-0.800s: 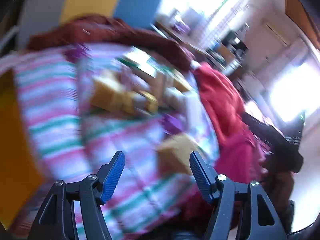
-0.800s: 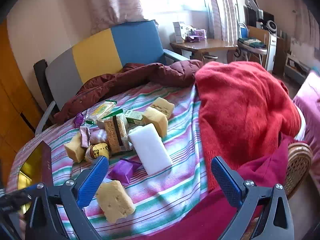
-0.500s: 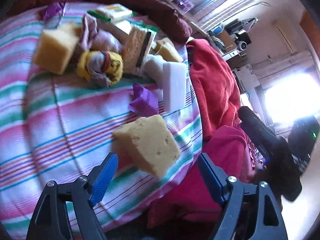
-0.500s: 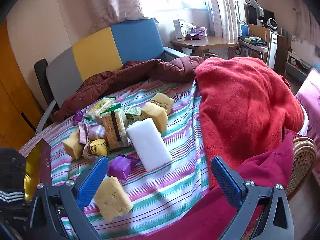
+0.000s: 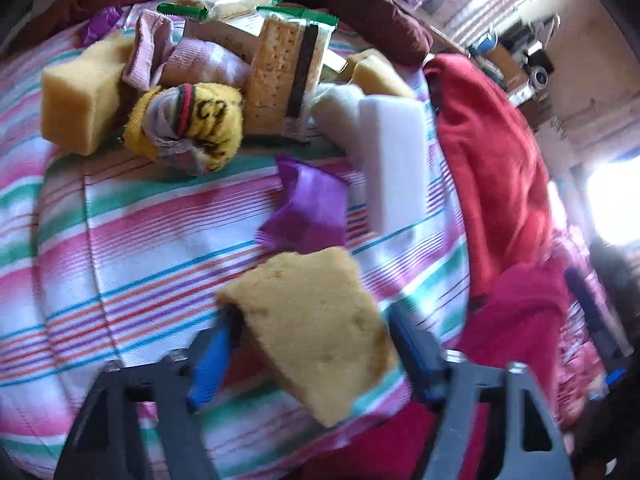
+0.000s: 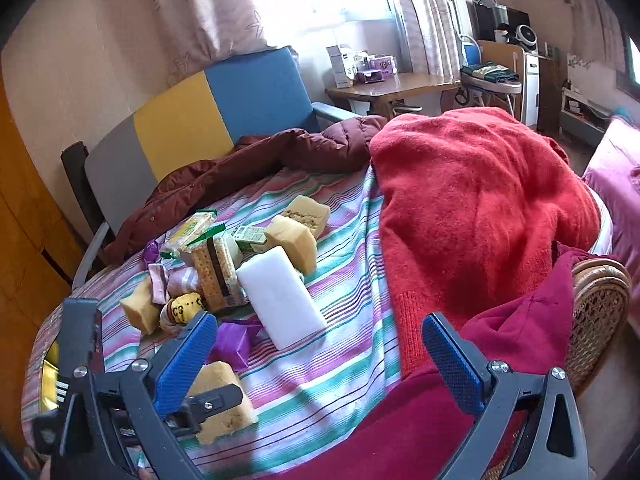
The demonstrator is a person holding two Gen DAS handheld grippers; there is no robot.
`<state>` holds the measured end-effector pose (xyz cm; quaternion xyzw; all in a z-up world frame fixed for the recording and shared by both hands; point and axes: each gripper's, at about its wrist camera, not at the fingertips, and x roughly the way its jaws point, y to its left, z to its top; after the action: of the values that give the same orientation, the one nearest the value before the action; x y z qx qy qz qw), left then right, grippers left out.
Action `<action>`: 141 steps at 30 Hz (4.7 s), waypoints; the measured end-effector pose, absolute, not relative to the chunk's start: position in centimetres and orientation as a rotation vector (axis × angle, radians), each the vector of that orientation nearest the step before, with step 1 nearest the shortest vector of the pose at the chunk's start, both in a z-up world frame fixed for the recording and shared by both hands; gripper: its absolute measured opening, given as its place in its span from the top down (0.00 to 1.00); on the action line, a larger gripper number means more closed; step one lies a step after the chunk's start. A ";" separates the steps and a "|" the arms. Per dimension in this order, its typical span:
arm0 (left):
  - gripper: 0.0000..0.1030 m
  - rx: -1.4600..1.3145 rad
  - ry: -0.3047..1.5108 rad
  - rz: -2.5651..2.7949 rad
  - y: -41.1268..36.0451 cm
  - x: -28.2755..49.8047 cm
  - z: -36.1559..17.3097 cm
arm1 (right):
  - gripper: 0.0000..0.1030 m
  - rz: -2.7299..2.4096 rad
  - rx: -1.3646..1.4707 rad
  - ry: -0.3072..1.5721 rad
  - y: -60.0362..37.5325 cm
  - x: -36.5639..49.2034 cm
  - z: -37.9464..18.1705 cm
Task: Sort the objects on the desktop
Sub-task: 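Grasp a yellow sponge piece with left tool while right tool grasps white block, then carry both items over the gold tray and open both tools to drop them, then move both tools back to the pile of items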
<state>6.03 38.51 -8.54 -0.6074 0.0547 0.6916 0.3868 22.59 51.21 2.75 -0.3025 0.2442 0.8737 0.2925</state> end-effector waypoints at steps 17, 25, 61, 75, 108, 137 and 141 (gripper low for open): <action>0.40 -1.361 0.154 1.834 31.0 4.4 -5.3 | 0.00 2.341 -1.185 0.509 52.0 11.8 0.2; 0.40 -1.377 0.113 1.866 28.2 3.6 -5.7 | 0.06 2.293 -1.265 0.452 53.3 8.3 -1.8; 0.40 -1.193 -0.127 2.499 6.0 -1.1 1.8 | 0.39 2.936 -1.281 0.622 34.6 2.4 4.5; 0.35 -1.379 -0.164 2.672 -2.5 -2.3 -2.5 | 0.23 3.034 -1.740 0.808 19.1 -5.2 -1.1; 0.20 -1.259 -0.248 2.736 -3.0 -0.9 -0.5 | 0.00 3.047 -1.408 0.323 21.4 -1.3 -0.8; 0.30 -1.223 -0.109 2.320 12.1 -2.0 1.6 | 0.01 2.428 -1.074 0.537 49.5 1.6 -0.9; 0.30 -1.230 -0.044 2.268 14.9 -2.1 1.4 | 0.04 2.407 -1.120 0.471 49.7 0.4 -2.3</action>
<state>-2.06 14.89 1.39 -0.4579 -0.0165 0.8445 0.2771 0.36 49.75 -2.34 -0.4051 0.1703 0.8707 0.2208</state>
